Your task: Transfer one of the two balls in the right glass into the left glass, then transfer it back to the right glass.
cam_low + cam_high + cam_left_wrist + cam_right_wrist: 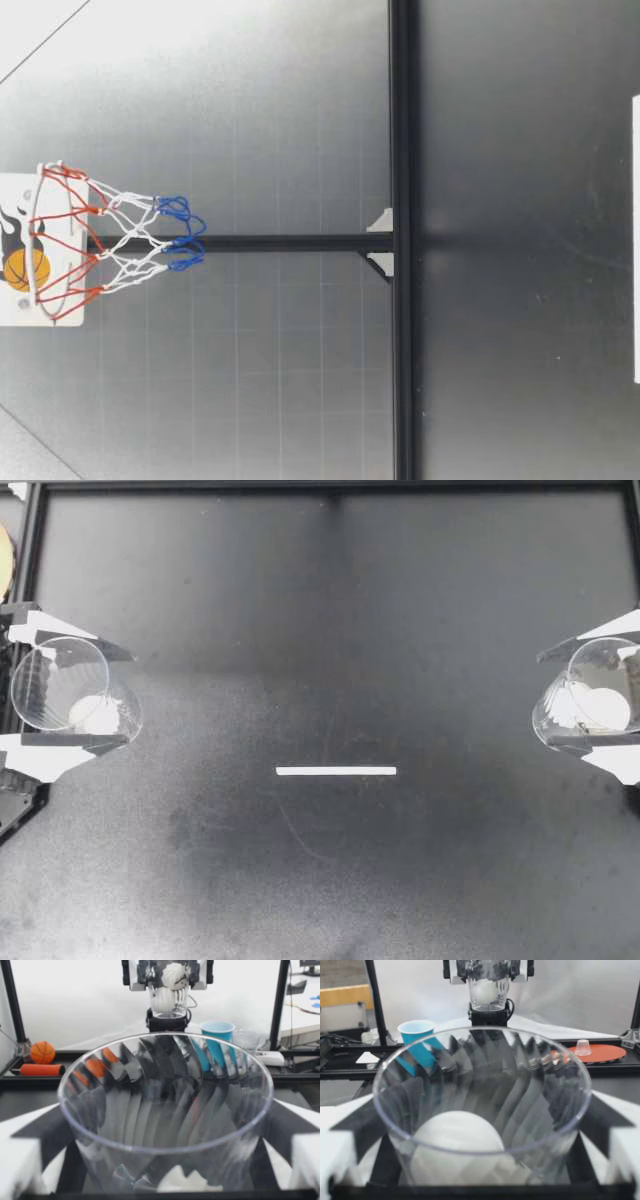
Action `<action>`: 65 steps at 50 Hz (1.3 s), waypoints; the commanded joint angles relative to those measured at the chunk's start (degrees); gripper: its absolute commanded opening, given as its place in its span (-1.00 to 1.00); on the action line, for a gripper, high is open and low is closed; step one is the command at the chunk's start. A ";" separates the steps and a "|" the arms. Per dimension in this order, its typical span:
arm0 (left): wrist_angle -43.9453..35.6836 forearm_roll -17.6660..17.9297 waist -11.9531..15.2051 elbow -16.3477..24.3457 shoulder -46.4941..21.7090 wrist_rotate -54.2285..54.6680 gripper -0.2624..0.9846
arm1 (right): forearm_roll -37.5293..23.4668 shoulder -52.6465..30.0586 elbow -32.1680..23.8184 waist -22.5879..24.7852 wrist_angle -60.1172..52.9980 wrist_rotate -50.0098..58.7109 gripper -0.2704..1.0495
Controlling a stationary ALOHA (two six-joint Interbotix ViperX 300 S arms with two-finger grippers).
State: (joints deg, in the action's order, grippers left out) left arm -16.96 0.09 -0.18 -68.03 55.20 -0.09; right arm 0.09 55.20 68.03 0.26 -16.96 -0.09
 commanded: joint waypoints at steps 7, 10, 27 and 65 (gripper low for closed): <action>-3.08 0.09 -0.70 0.70 -0.88 -2.55 -0.48 | -0.18 -0.53 0.35 0.09 -0.53 -0.44 -0.41; -4.04 0.18 -0.70 1.05 -1.76 -2.90 -0.43 | -0.18 -0.79 0.26 0.09 -0.70 -0.44 -0.39; -6.68 0.35 -0.62 5.63 -13.45 -3.34 0.70 | 0.00 -8.17 -5.10 -2.64 -0.97 -0.35 0.58; -18.72 0.35 -0.70 15.73 -39.64 -2.37 0.55 | -0.44 -26.72 -24.70 -9.58 -3.69 -31.03 0.52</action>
State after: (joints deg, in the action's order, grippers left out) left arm -34.63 0.35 -0.70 -54.49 16.79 -2.55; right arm -0.26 29.53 46.14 -8.88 -19.60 -28.56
